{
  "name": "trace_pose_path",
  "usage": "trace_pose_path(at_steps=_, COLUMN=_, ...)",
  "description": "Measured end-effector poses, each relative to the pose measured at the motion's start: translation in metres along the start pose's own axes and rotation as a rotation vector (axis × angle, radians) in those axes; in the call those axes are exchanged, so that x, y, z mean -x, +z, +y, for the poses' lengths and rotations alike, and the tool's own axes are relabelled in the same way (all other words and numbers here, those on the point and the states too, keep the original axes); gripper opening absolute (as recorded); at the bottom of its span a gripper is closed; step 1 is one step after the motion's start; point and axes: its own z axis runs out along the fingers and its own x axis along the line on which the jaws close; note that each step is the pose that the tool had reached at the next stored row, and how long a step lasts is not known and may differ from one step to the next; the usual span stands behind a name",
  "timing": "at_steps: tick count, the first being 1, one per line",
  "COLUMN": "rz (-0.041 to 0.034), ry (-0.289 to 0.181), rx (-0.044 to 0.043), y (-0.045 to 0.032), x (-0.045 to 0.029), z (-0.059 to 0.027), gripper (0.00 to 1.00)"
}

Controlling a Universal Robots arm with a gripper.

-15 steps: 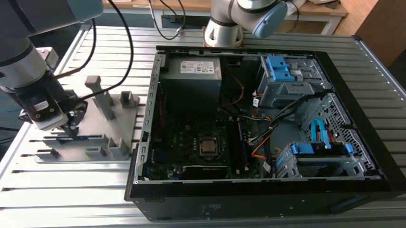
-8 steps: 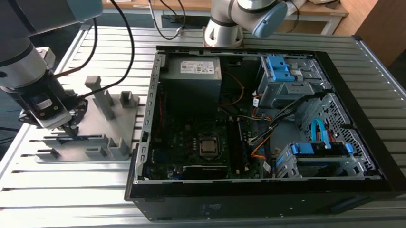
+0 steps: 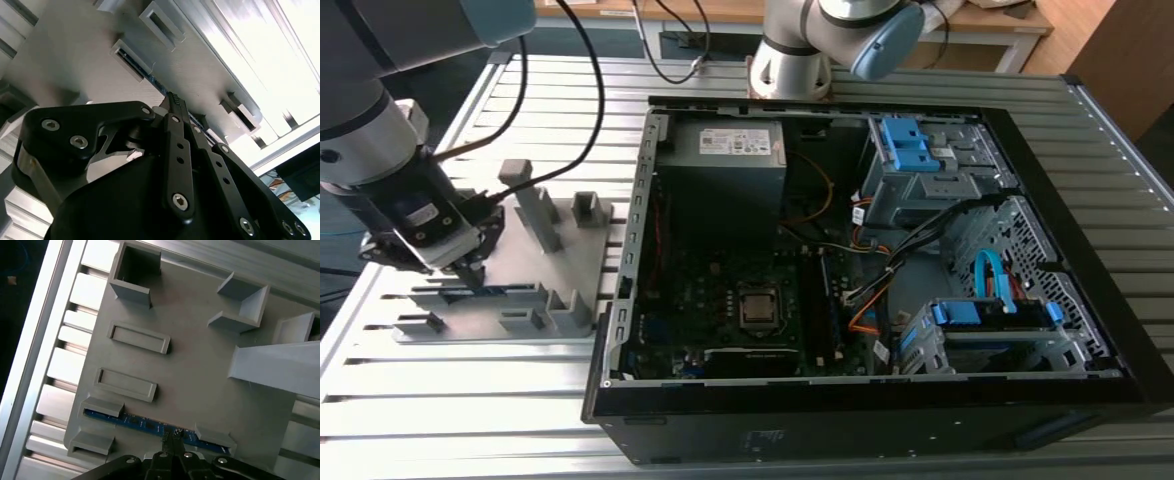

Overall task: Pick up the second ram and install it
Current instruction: 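Pick up the second ram and move it above second insertion slot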

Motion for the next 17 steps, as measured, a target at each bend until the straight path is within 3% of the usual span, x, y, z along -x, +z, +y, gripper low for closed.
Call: trace_pose_path(at_steps=17, rz=-0.0055, ry=-0.200, rx=0.0060, y=0.0000, x=0.0000, z=0.0000, gripper=0.10)
